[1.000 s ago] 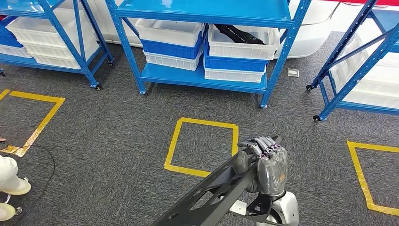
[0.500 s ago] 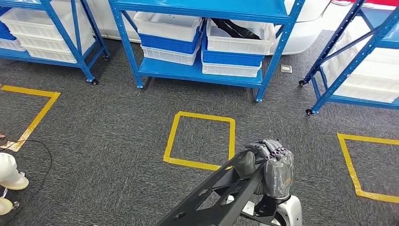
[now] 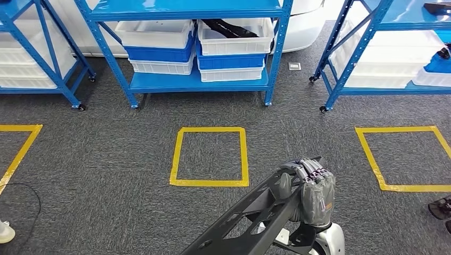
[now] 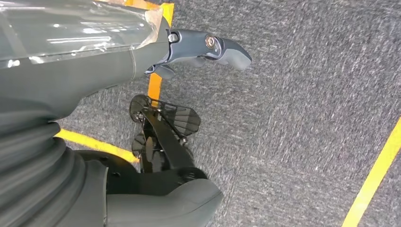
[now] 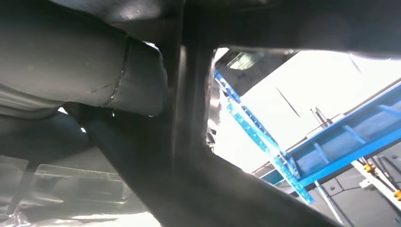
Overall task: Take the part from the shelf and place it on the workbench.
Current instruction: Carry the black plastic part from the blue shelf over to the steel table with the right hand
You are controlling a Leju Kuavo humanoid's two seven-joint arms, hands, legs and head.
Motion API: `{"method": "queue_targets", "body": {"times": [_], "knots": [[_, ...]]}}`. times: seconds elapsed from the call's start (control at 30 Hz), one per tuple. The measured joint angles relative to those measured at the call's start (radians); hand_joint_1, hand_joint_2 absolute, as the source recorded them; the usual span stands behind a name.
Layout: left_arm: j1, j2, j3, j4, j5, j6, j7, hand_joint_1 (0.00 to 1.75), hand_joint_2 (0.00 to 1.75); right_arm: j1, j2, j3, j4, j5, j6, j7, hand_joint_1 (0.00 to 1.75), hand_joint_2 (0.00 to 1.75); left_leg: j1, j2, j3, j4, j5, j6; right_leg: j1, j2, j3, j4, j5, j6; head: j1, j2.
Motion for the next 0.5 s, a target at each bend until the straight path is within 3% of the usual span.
{"method": "queue_targets", "body": {"times": [0.07, 0.13, 0.2, 0.27, 0.33, 0.4, 0.43, 0.47, 0.5], "knots": [[0.001, 0.001, 0.000, 0.000, -0.001, 0.001, 0.000, 0.00, 1.75, 0.000, 0.000, 0.000, -0.001, 0.000, 0.000, 0.000, 1.75, 0.00, 0.001, -0.047, 0.075, -0.139, 0.058, 0.012, 0.001, 0.021, -0.004, 0.004, 0.001, 0.003, 0.000, 0.000], [0.002, 0.002, 0.000, 0.000, -0.005, 0.004, 0.001, 0.00, 1.75, 0.000, 0.001, -0.001, -0.004, 0.000, 0.001, 0.003, 1.75, 0.00, 0.000, -0.076, 0.108, -0.207, 0.074, 0.021, 0.002, 0.042, -0.014, 0.008, 0.006, 0.011, 0.000, 0.000], [-0.001, 0.000, -0.001, 0.000, -0.008, 0.008, 0.004, 0.00, 1.75, 0.002, 0.001, -0.002, -0.007, -0.002, 0.003, 0.007, 1.75, 0.00, 0.000, -0.053, 0.112, -0.226, 0.073, 0.027, 0.003, 0.060, -0.029, 0.010, 0.012, 0.024, 0.000, 0.000], [-0.005, -0.005, -0.001, 0.000, -0.009, 0.013, 0.007, 0.00, 1.75, 0.002, 0.000, -0.007, -0.011, -0.005, 0.005, 0.010, 1.75, 0.00, 0.004, -0.025, 0.113, -0.245, 0.076, 0.035, 0.007, 0.030, -0.057, 0.041, -0.003, 0.030, 0.002, 0.000], [-0.003, -0.008, -0.001, 0.000, -0.013, 0.028, 0.010, 0.00, 1.75, 0.001, -0.001, -0.012, -0.013, -0.004, 0.008, 0.012, 1.75, 0.00, 0.005, 0.002, 0.111, -0.252, 0.080, 0.041, 0.005, -0.018, -0.113, 0.149, -0.053, 0.029, 0.007, 0.000], [-0.001, -0.009, -0.001, 0.000, -0.018, 0.049, 0.010, 0.00, 1.75, 0.001, -0.001, -0.014, -0.014, 0.007, 0.013, 0.016, 1.75, 0.00, 0.004, 0.032, 0.108, -0.251, 0.080, 0.041, -0.002, -0.033, -0.172, 0.277, -0.099, 0.034, 0.009, 0.000], [0.000, -0.010, -0.001, 0.000, -0.021, 0.057, 0.007, 0.00, 1.75, 0.001, -0.001, -0.015, -0.014, 0.017, 0.015, 0.020, 1.75, 0.00, 0.005, 0.046, 0.107, -0.251, 0.081, 0.041, -0.005, -0.036, -0.181, 0.302, -0.103, 0.042, 0.009, 0.000], [-0.001, -0.010, -0.002, 0.000, -0.024, 0.062, 0.003, 0.00, 1.75, 0.001, -0.001, -0.016, -0.014, 0.027, 0.016, 0.024, 1.75, 0.00, 0.006, 0.059, 0.107, -0.249, 0.081, 0.040, -0.010, -0.041, -0.169, 0.284, -0.091, 0.053, 0.009, 0.000], [-0.002, -0.012, -0.003, 0.000, -0.027, 0.067, 0.000, 0.00, 1.75, 0.001, -0.001, -0.016, -0.014, 0.036, 0.017, 0.028, 1.75, 0.00, 0.007, 0.071, 0.107, -0.248, 0.080, 0.038, -0.014, -0.050, -0.137, 0.229, -0.067, 0.065, 0.009, 0.000]]}}
